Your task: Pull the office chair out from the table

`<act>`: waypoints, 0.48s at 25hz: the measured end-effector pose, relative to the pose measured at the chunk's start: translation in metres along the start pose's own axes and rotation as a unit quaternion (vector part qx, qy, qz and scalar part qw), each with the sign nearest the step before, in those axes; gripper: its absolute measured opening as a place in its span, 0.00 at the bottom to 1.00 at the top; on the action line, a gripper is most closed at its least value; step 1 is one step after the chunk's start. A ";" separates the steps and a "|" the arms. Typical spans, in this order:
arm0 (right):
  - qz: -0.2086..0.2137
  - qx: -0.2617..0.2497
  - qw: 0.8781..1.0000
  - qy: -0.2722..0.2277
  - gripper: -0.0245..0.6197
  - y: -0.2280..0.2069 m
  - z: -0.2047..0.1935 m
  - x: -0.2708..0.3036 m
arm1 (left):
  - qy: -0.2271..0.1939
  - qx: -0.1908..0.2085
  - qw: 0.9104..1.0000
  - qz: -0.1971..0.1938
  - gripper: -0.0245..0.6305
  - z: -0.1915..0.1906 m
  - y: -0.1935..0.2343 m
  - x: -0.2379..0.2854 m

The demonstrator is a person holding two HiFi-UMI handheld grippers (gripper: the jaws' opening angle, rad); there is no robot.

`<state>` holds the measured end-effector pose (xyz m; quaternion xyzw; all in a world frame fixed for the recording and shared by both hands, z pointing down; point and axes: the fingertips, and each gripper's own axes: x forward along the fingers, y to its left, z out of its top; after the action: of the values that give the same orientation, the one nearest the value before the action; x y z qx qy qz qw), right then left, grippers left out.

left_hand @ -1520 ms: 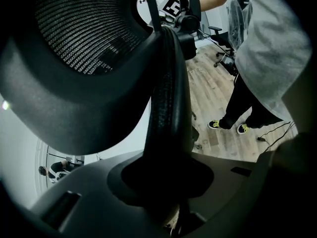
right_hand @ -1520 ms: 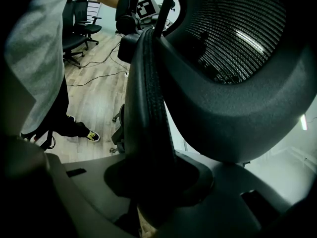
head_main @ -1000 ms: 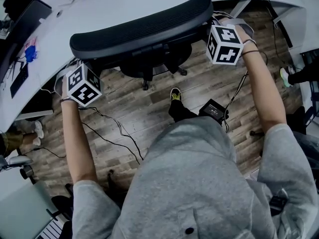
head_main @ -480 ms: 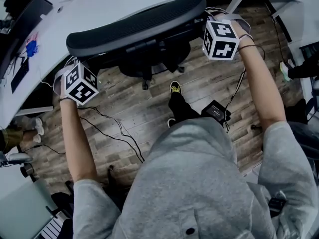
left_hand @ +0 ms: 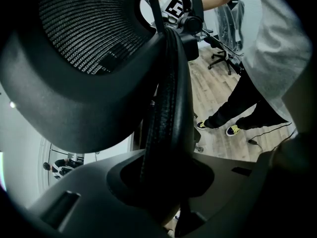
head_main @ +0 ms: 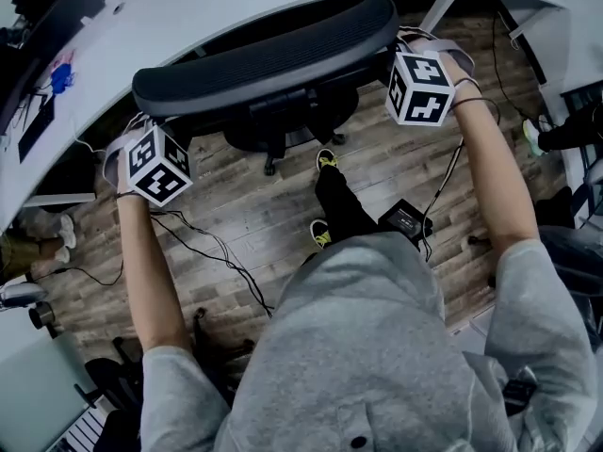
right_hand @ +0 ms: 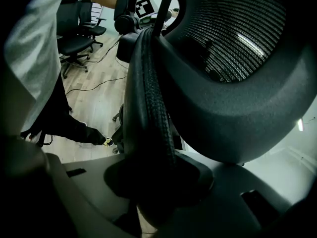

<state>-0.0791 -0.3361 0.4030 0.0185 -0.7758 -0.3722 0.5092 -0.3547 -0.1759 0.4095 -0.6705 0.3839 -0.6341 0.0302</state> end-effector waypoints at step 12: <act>-0.004 -0.003 1.000 -0.008 0.26 0.025 0.003 -0.019 | 0.000 -0.004 1.000 0.003 0.23 0.003 -0.030 -0.020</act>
<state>-0.0634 -0.3086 0.4025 0.0168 -0.7787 -0.3770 0.5012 -0.3356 -0.1457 0.4084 -0.6692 0.3885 -0.6327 0.0299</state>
